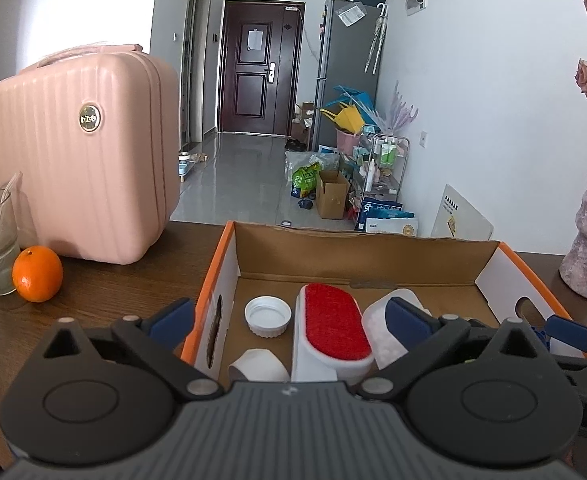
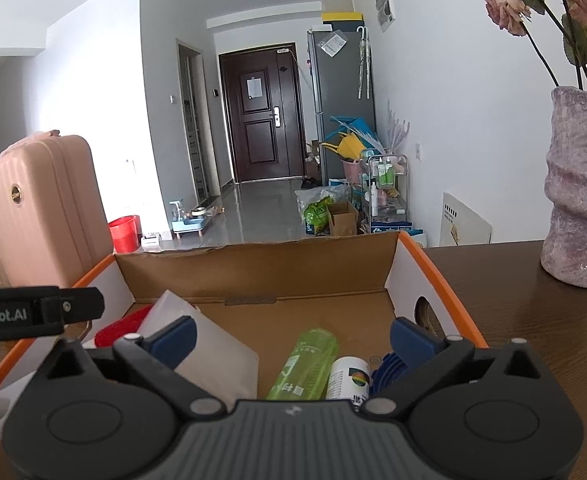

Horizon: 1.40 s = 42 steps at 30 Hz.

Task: Organize rigid objects
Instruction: 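Withdraw both tools from the box back over the table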

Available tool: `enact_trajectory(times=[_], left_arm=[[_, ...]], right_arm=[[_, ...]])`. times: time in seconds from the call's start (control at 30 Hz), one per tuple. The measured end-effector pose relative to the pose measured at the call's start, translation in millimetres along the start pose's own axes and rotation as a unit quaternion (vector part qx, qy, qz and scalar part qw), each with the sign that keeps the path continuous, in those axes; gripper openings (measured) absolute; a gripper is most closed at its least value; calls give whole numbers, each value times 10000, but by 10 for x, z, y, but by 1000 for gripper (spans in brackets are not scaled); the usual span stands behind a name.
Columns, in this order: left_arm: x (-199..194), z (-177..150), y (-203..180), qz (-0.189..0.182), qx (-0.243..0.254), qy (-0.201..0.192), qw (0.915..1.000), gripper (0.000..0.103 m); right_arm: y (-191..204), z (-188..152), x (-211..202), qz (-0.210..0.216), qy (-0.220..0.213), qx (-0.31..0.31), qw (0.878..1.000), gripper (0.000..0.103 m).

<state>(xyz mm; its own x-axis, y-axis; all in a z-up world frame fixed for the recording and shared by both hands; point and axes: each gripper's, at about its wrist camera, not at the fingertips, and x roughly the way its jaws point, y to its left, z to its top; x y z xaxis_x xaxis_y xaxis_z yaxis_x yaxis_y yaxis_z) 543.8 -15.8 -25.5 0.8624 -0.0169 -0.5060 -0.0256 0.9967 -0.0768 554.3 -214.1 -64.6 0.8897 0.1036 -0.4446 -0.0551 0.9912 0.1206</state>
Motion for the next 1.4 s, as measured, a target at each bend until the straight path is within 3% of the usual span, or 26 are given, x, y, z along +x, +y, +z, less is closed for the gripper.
enact_trajectory(times=[0.77, 1.4], left_arm=[[-157, -41, 34, 30, -53, -202, 9998, 103], [-607, -272, 120, 2, -5, -366, 9993, 103]], right_arm=[[38, -25, -190, 61, -157, -120, 9998, 103], [32, -213, -776, 12, -458, -304, 9985, 103]])
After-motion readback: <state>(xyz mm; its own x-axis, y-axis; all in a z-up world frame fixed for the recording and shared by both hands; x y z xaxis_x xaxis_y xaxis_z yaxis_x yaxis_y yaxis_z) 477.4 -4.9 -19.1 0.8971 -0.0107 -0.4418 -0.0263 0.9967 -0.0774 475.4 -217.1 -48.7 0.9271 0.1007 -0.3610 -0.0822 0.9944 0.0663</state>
